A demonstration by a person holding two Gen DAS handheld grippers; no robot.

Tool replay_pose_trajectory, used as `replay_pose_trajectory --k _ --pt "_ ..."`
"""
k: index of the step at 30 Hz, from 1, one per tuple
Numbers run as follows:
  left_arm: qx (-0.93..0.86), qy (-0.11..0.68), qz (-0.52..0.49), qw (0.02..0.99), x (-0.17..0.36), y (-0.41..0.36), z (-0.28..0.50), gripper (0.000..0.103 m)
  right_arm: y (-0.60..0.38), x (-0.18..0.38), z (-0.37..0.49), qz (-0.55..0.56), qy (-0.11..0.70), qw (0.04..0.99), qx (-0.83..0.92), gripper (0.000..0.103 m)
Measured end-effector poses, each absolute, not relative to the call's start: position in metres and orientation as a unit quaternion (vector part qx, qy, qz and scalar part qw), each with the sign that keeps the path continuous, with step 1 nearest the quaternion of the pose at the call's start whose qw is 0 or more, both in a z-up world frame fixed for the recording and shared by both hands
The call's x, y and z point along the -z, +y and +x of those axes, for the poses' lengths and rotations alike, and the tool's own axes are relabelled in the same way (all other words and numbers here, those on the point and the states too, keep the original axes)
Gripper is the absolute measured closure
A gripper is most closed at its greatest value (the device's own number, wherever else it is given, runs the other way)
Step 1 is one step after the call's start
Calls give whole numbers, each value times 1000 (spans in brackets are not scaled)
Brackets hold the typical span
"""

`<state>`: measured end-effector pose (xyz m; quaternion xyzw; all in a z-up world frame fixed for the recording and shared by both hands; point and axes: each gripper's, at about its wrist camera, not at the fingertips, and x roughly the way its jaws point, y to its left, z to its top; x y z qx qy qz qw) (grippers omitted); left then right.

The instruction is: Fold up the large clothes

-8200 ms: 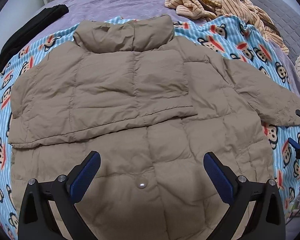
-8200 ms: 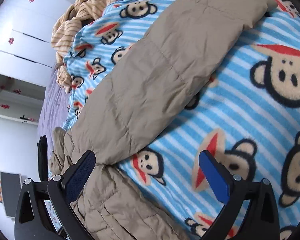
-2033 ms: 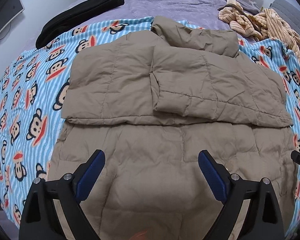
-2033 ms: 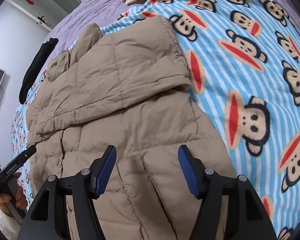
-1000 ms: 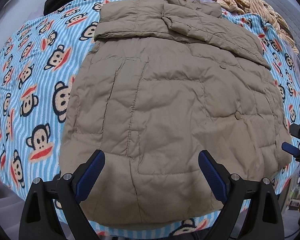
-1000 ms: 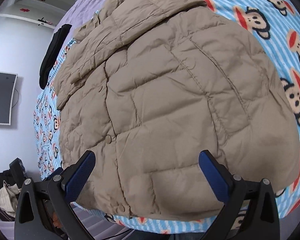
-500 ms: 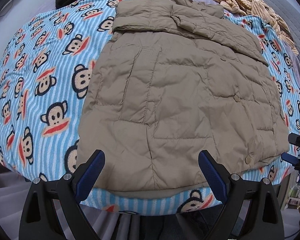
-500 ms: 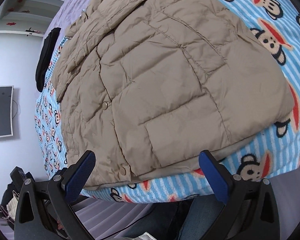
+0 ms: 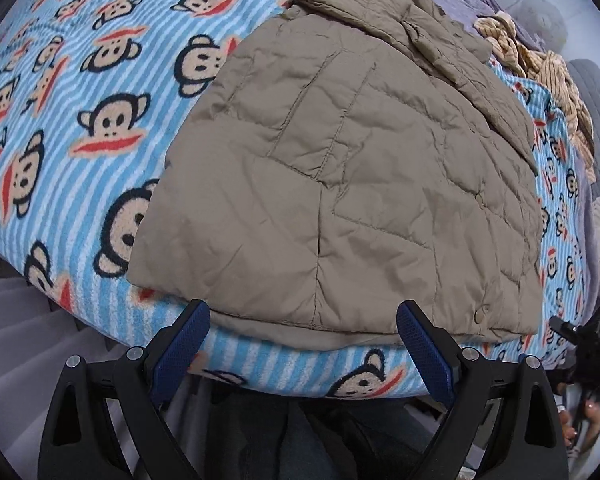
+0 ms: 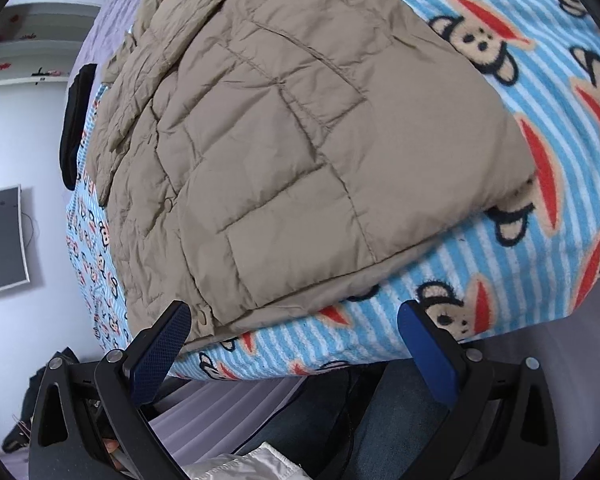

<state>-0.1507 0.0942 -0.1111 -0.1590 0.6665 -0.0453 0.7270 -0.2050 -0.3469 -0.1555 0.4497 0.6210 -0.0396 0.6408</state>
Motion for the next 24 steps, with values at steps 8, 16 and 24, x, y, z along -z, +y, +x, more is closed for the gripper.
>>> replay_pose_trajectory --k 8,16,24 --pt "81 693 -272 663 158 114 -168 8 -369 183 -229 547 574 606 66 1" --pt "102 662 -315 672 167 103 -143 8 -377 207 -225 632 509 580 72 6" --pt "105 673 -292 672 171 98 -120 81 -368 224 -216 682 469 555 84 15"
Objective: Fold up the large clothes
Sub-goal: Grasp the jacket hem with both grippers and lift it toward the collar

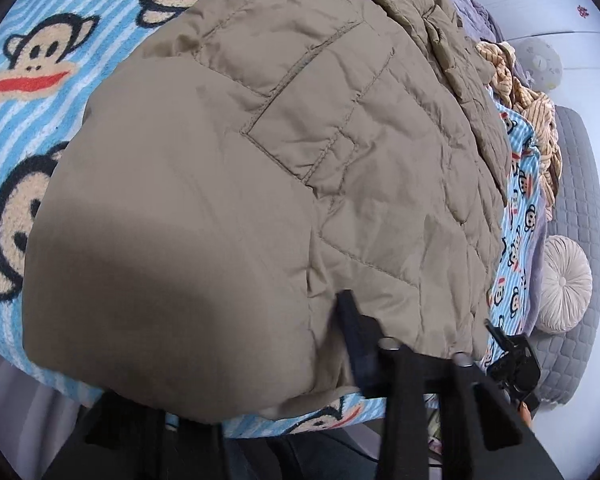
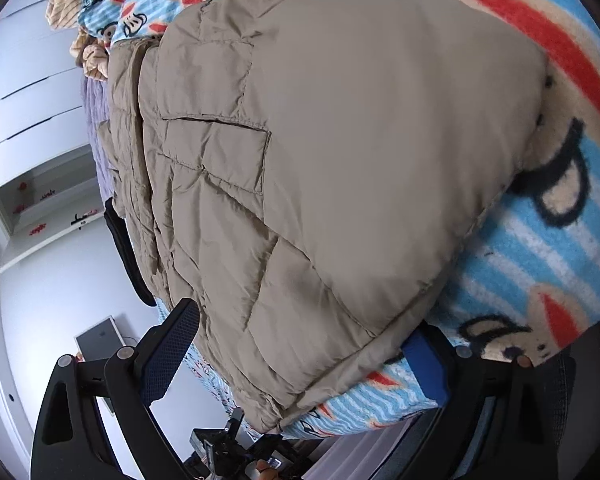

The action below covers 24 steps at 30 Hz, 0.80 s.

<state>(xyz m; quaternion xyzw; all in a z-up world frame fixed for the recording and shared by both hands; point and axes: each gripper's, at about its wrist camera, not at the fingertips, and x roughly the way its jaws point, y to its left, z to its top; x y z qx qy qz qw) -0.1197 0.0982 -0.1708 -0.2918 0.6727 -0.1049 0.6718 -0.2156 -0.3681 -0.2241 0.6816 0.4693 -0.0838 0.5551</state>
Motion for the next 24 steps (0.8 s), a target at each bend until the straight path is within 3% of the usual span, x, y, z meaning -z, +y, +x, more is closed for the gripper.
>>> replay_pose_trajectory --k 1,2,4,14,24 --pt "110 669 -292 675 169 100 -119 85 -368 225 -216 680 472 555 88 33" --pt "114 663 -288 682 163 101 -117 85 -367 225 -215 675 478 554 95 43" --pt "124 649 -282 695 150 100 -114 85 -366 225 -217 665 486 556 107 85" --pt "170 590 -274 740 78 101 -76 85 -364 181 -198 625 468 618 89 92" --pt "136 501 -258 815 -4 87 -5 85 -384 81 -90 501 473 725 -1 94"
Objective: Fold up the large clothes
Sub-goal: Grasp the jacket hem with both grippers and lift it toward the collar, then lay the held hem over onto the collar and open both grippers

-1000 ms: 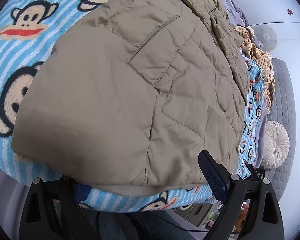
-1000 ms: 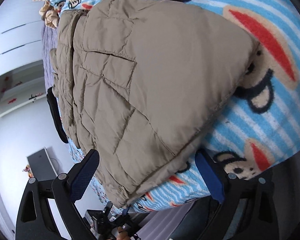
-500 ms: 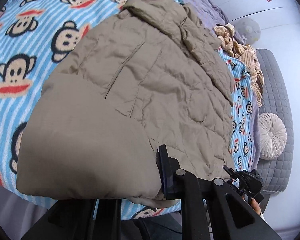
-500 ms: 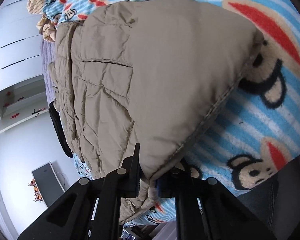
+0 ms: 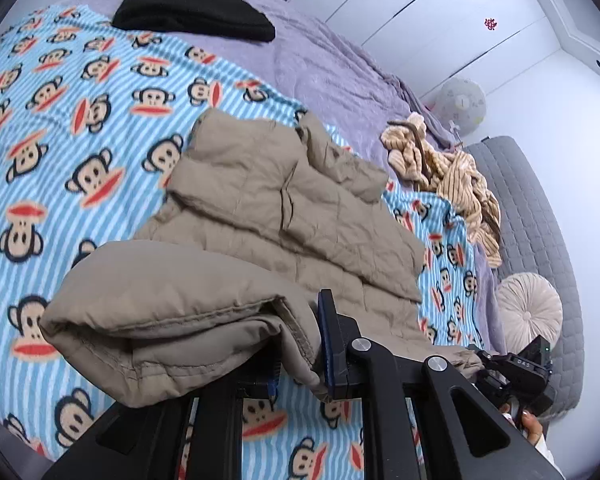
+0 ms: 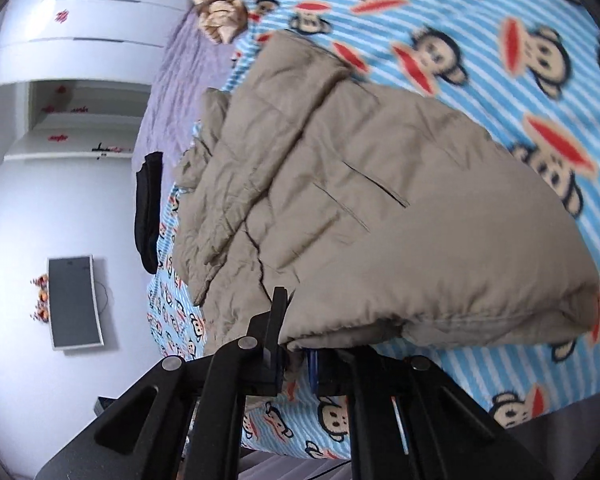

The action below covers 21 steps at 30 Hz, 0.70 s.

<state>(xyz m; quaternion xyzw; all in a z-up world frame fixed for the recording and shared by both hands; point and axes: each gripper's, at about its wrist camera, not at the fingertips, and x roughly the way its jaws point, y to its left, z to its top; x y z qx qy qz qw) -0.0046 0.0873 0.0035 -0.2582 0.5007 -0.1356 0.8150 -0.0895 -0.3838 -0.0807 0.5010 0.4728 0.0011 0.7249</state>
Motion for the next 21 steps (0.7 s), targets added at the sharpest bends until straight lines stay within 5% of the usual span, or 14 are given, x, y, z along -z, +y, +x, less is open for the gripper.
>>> replay_pose_trajectory --k 8,21 --pt "96 450 -231 857 -35 59 77 85 -399 18 22 402 467 784 -79 94" --pt "72 481 -176 856 14 47 199 85 -406 31 144 364 478 796 -71 94"
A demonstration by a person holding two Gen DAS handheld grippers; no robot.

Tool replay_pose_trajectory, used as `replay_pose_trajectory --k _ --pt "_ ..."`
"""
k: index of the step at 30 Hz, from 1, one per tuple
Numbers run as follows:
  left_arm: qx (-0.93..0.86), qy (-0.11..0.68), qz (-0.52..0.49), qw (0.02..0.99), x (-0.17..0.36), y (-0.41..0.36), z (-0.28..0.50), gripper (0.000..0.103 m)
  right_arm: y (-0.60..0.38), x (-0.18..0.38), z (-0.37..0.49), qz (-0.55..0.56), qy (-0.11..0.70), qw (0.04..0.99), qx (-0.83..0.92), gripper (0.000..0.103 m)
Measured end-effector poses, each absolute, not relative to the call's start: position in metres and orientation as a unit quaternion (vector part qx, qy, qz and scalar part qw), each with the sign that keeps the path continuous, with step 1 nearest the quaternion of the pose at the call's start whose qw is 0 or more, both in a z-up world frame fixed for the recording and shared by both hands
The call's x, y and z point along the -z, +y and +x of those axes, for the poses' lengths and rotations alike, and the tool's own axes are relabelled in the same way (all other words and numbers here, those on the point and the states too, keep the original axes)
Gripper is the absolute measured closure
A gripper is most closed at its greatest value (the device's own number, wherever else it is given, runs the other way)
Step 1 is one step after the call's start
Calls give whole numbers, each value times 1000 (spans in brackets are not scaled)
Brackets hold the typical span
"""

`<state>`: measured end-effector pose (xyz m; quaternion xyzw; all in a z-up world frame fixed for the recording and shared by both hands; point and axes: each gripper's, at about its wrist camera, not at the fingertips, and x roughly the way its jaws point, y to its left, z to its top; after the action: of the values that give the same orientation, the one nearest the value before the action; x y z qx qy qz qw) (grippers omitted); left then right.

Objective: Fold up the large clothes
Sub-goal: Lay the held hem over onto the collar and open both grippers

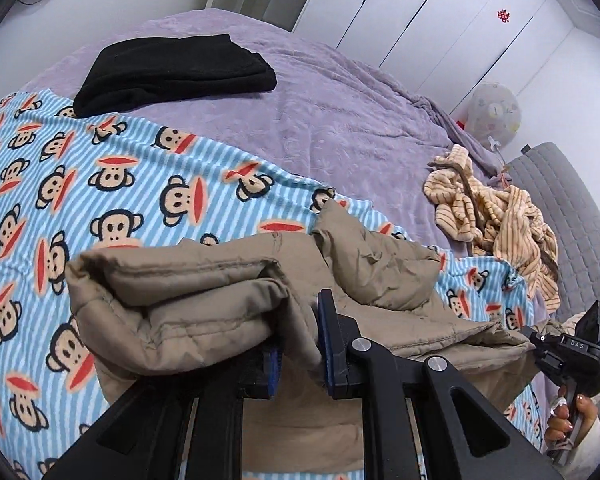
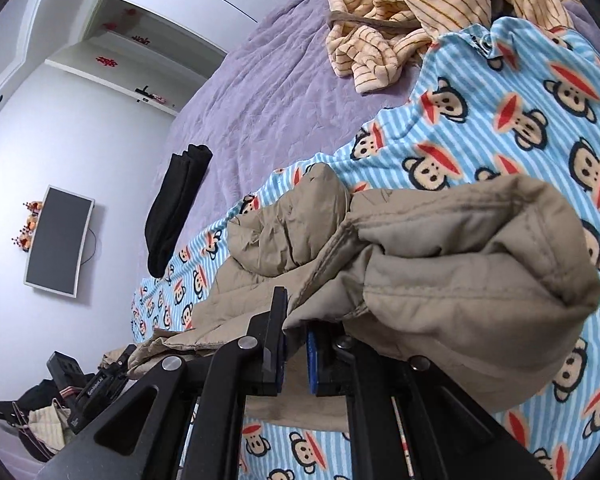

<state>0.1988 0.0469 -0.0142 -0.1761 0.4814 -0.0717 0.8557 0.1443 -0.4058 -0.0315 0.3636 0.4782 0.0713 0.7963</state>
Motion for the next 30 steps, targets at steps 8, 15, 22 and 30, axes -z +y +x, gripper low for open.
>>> replay_pose_trajectory --k 8,15,22,30 --pt "42 514 -164 841 91 35 265 85 -404 91 209 346 506 789 -41 94" --pt "36 523 -136 840 142 23 290 85 -411 154 240 354 518 779 -24 94" --pt "33 512 -94 853 140 15 290 78 -406 187 254 364 511 778 -20 94" --pt "62 431 -74 897 77 19 240 5 -405 128 224 331 483 810 -33 39"
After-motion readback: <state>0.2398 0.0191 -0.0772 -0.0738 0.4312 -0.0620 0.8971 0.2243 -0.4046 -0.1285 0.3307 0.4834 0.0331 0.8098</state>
